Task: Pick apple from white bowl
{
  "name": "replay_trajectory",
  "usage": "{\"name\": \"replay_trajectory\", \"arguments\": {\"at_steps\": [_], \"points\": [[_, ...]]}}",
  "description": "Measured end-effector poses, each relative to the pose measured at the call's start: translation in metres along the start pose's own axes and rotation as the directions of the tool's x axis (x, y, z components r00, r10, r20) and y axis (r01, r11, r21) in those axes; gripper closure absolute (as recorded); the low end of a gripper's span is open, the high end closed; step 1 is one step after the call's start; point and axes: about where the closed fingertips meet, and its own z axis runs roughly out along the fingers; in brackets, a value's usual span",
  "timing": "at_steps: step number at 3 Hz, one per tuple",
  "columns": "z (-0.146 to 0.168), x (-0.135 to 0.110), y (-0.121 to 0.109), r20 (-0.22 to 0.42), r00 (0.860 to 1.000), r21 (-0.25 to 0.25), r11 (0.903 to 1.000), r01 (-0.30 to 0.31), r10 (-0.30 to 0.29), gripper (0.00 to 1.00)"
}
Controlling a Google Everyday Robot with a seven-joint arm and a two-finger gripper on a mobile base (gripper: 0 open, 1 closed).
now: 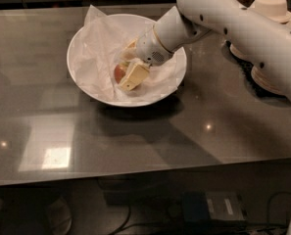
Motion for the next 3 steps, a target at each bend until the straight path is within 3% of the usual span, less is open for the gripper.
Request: {"name": "replay_trajectory", "arguments": {"at_steps": [3], "points": [[0.0082, 0.0098, -0.0060, 0.039, 0.999, -0.005, 0.9993, -0.037, 0.037, 0.30]]}}
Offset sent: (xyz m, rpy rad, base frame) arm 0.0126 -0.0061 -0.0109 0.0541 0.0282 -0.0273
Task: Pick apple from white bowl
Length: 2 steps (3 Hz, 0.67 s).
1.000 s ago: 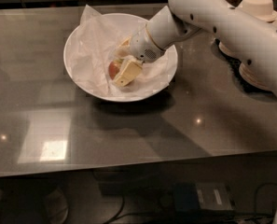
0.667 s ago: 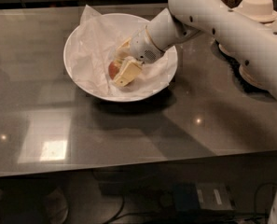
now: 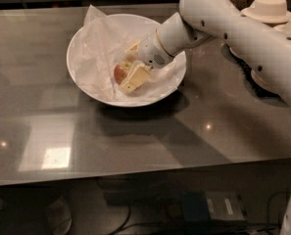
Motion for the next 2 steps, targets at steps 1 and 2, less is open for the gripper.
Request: {"name": "replay_trajectory", "arguments": {"at_steps": [1, 2], "points": [[0.0003, 0.0024, -0.0005, 0.007, 1.000, 0.001, 1.0000, -0.007, 0.007, 0.33], [0.0004, 0.0024, -0.0005, 0.007, 1.000, 0.001, 1.0000, -0.007, 0.007, 0.52]]}}
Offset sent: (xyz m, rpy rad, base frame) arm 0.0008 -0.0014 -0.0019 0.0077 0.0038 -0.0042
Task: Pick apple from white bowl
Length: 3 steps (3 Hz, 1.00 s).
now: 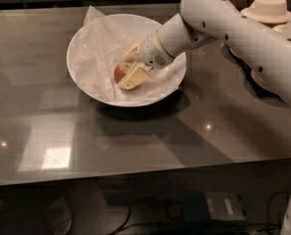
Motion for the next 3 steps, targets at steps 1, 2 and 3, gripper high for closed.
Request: {"name": "replay_trajectory", "arguments": {"at_steps": [1, 2, 3], "points": [[0.000, 0.000, 0.000, 0.000, 1.000, 0.000, 1.0000, 0.000, 0.000, 0.76], [0.000, 0.000, 0.000, 0.000, 1.000, 0.000, 1.0000, 0.000, 0.000, 0.98], [-0.008, -0.013, 0.001, 0.075, 0.997, 0.001, 1.0000, 0.004, -0.004, 1.00]]}}
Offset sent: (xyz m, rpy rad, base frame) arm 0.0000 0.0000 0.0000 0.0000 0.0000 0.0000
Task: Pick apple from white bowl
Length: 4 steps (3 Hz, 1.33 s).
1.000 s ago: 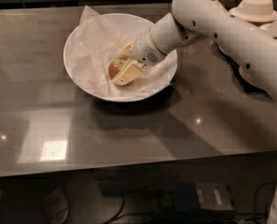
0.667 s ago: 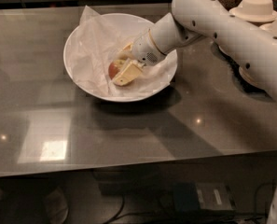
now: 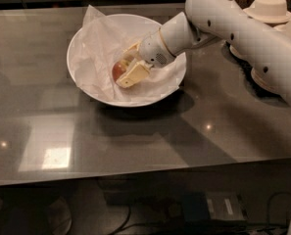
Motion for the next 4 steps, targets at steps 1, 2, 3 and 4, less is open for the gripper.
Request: {"name": "replay_trajectory", "arguments": {"at_steps": [1, 2, 3, 4], "points": [[-0.032, -0.037, 0.005, 0.157, 0.987, 0.033, 0.9992, 0.023, -0.028, 1.00], [-0.069, -0.066, 0.014, 0.258, 0.964, 0.076, 0.9960, 0.046, -0.064, 1.00], [-0.100, -0.074, 0.023, 0.230, 0.969, 0.124, 0.9905, 0.059, -0.087, 1.00], [-0.101, -0.075, 0.023, 0.230, 0.969, 0.126, 0.9902, 0.061, -0.089, 1.00]]}}
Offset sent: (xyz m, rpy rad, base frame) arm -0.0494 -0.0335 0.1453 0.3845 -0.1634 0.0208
